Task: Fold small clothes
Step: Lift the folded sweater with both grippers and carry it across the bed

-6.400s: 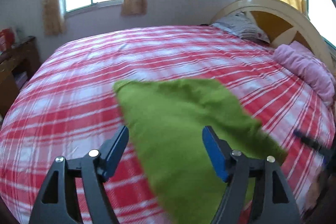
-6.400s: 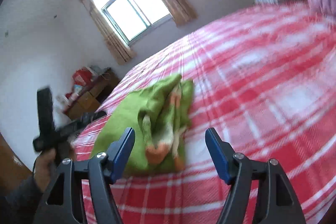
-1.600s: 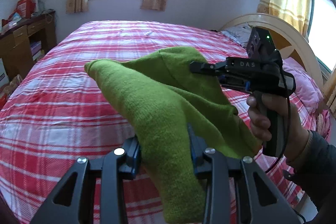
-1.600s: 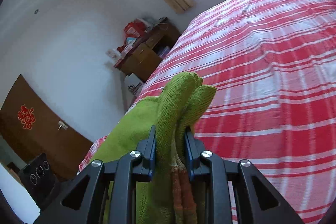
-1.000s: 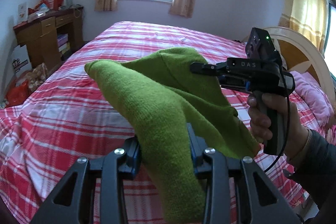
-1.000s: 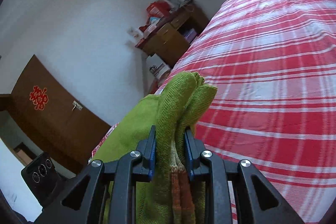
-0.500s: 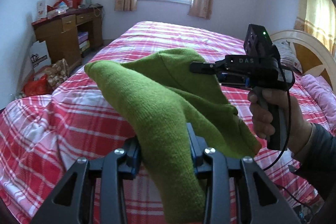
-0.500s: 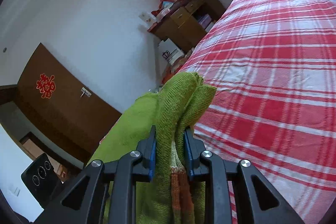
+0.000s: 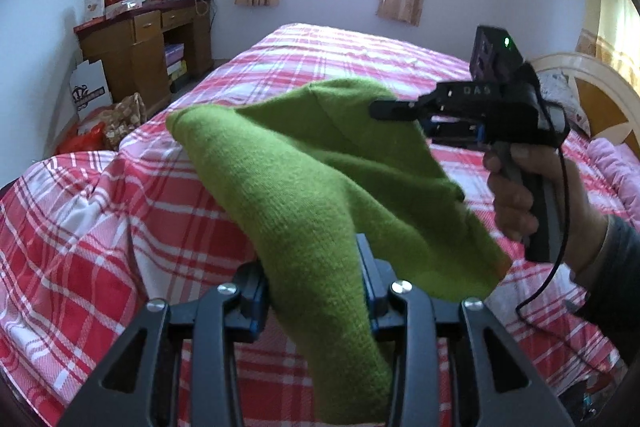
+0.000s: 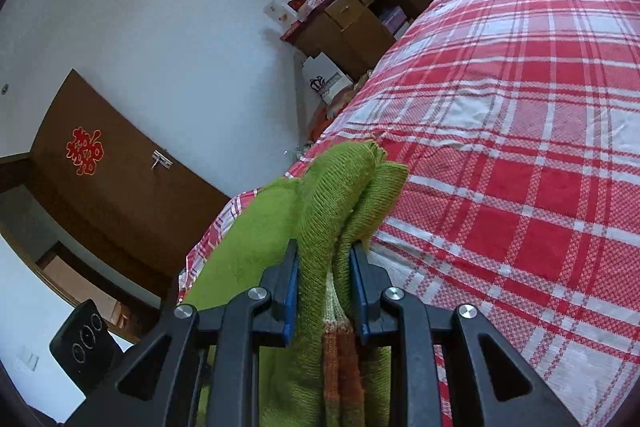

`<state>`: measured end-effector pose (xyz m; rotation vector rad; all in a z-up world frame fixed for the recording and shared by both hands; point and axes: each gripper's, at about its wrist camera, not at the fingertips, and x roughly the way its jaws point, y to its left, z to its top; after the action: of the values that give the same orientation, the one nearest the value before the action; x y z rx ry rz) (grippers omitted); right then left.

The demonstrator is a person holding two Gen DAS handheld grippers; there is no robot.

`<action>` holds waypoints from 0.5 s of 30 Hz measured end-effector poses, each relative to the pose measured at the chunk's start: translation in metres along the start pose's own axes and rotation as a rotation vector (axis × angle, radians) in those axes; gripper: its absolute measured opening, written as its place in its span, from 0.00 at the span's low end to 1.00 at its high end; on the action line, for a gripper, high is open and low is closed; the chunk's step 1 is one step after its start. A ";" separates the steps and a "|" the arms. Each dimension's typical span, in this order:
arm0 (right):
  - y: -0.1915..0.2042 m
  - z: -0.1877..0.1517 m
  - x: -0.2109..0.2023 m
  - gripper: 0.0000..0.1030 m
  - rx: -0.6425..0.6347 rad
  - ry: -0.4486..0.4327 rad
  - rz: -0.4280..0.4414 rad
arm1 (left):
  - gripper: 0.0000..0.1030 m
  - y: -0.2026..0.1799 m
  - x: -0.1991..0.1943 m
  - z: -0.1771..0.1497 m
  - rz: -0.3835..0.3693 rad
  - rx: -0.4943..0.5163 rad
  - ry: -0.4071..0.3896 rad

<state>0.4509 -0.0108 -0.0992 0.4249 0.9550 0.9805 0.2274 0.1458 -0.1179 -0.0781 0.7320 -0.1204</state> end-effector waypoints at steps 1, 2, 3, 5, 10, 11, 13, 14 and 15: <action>-0.002 0.000 0.000 0.23 0.005 0.001 0.001 | 0.38 0.002 0.001 -0.003 0.001 0.000 0.008; -0.004 0.000 0.001 0.23 0.012 0.003 0.001 | 0.38 0.004 0.002 -0.006 0.001 -0.003 0.014; -0.006 0.000 0.001 0.23 0.016 0.003 0.000 | 0.38 0.007 0.004 -0.008 0.000 -0.008 0.020; -0.010 -0.002 0.001 0.23 0.022 0.005 -0.002 | 0.40 0.011 0.005 -0.014 -0.003 -0.017 0.028; -0.020 -0.003 0.002 0.23 0.048 0.002 -0.016 | 0.53 0.012 0.007 -0.022 0.031 -0.018 0.042; -0.023 -0.005 0.002 0.23 0.059 0.004 -0.019 | 0.56 0.013 0.007 -0.023 0.035 -0.017 0.042; -0.028 -0.005 0.004 0.23 0.071 0.006 -0.027 | 0.65 0.012 0.007 -0.026 0.054 -0.016 0.040; -0.030 -0.006 0.004 0.23 0.075 0.009 -0.032 | 0.67 0.012 0.007 -0.026 0.064 -0.010 0.040; -0.033 -0.007 0.004 0.23 0.077 0.010 -0.040 | 0.68 0.012 0.007 -0.027 0.067 -0.007 0.040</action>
<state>0.4628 -0.0249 -0.1277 0.4642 1.0089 0.9120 0.2154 0.1560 -0.1440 -0.0583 0.7743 -0.0559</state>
